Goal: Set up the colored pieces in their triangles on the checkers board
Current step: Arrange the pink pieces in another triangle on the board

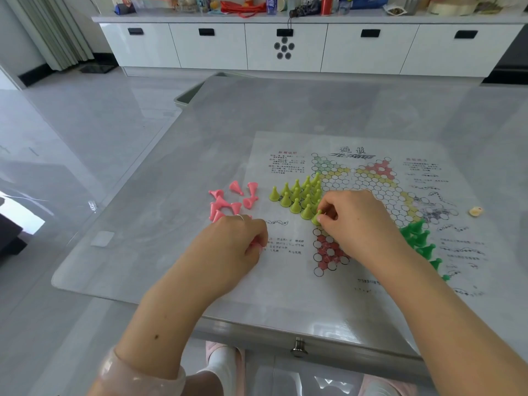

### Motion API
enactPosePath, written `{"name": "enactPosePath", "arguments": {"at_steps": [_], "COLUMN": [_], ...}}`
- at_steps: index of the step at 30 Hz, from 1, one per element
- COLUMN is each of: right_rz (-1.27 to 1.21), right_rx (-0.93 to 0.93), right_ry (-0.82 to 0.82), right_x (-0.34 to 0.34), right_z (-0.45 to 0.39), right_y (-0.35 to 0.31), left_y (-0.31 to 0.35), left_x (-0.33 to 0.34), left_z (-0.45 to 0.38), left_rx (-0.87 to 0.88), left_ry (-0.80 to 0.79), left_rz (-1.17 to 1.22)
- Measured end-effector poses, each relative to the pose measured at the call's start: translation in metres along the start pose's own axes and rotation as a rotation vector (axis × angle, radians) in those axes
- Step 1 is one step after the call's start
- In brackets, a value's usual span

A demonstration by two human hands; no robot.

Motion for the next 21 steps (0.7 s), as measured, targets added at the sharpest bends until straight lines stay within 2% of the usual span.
{"name": "enactPosePath", "arguments": {"at_steps": [4, 7, 9, 11, 13, 15, 17, 19, 21], "right_rz": [-0.008, -0.010, -0.021, -0.102, -0.236, -0.315, -0.298, -0.180, -0.077], "right_rx": [0.010, 0.008, -0.014, -0.064, -0.146, -0.236, -0.339, -0.428, -0.427], "right_ry": [-0.035, 0.006, 0.068, 0.102, 0.053, -0.078, -0.212, -0.248, -0.250], "right_x": [-0.002, -0.018, -0.033, -0.040, -0.033, -0.008, 0.023, 0.049, 0.069], "right_z": [0.001, 0.004, 0.006, 0.009, 0.011, 0.015, 0.021, 0.022, 0.013], "right_y": [0.001, 0.000, -0.007, -0.022, -0.043, -0.069, -0.093, -0.110, -0.114], "left_y": [-0.001, -0.011, -0.026, -0.048, -0.067, -0.076, -0.081, -0.084, -0.087], "left_x": [-0.009, -0.027, -0.042, -0.048, -0.041, -0.032, -0.026, -0.024, -0.025], "left_z": [0.001, 0.004, 0.006, 0.008, 0.013, 0.019, 0.025, 0.029, 0.032], "left_rx": [-0.018, -0.114, -0.177, -0.261, -0.388, -0.480, -0.528, -0.559, -0.562], "left_ry": [0.057, 0.179, 0.311, 0.429, 0.545, 0.647, 0.726, 0.755, 0.768], "left_rz": [0.132, 0.488, 0.888, 1.394, 1.957, 2.334, 2.489, 2.521, 2.535]}}
Point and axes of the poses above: each hand's wrist, its own z-axis away from the middle knuckle, its own x-axis out of the palm, y = z × x, the point moved 8 cm from there along -z, towards the middle knuckle, and after that the axes turned 2 degrees about -y, right-handed, at the moved point
